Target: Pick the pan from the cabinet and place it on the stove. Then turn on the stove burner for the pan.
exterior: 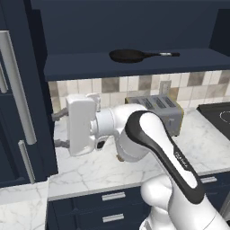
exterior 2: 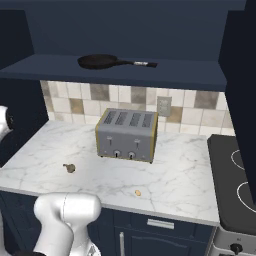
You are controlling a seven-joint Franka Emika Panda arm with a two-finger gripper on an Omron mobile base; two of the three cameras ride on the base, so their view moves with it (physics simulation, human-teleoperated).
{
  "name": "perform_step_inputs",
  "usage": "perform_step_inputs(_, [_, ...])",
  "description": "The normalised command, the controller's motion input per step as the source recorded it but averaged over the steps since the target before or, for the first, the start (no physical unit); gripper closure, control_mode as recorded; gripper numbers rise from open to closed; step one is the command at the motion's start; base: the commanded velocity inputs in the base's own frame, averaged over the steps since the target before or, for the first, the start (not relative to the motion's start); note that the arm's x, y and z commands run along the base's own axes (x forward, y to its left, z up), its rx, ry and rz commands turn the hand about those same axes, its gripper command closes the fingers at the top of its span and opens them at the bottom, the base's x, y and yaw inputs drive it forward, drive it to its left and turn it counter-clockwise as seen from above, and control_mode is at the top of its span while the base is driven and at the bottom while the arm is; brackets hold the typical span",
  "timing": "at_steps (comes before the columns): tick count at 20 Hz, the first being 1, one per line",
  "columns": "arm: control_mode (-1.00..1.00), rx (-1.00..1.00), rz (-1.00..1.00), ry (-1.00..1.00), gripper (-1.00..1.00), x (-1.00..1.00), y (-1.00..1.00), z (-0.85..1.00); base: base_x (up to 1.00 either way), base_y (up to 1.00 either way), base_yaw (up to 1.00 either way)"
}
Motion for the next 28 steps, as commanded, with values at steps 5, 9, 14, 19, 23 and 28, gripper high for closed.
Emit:
perform_step_inputs(5, [-1.0, -0.01, 0.01, -0.02, -1.0, -0.01, -0.05, -0.05, 0.0, 0.0, 0.0])
perform_step_inputs(9, [-1.0, -0.01, -0.02, -0.16, -1.0, -0.06, -0.59, 0.0, 0.0, 0.0, 0.0])
perform_step_inputs(14, [-1.0, -0.02, -0.11, -0.15, -1.0, -0.17, -0.73, 0.06, 0.0, 0.0, 0.0])
perform_step_inputs(19, [-1.0, -0.06, -0.18, -0.09, -1.0, -0.13, -0.68, 0.18, 0.0, 0.0, 0.0])
perform_step_inputs(23, [-1.0, -0.03, -0.29, -0.03, -1.0, -0.07, -0.69, 0.12, 0.0, 0.0, 0.0])
perform_step_inputs(28, [-1.0, -0.01, -0.36, 0.0, -1.0, 0.0, -0.69, 0.11, 0.0, 0.0, 0.0])
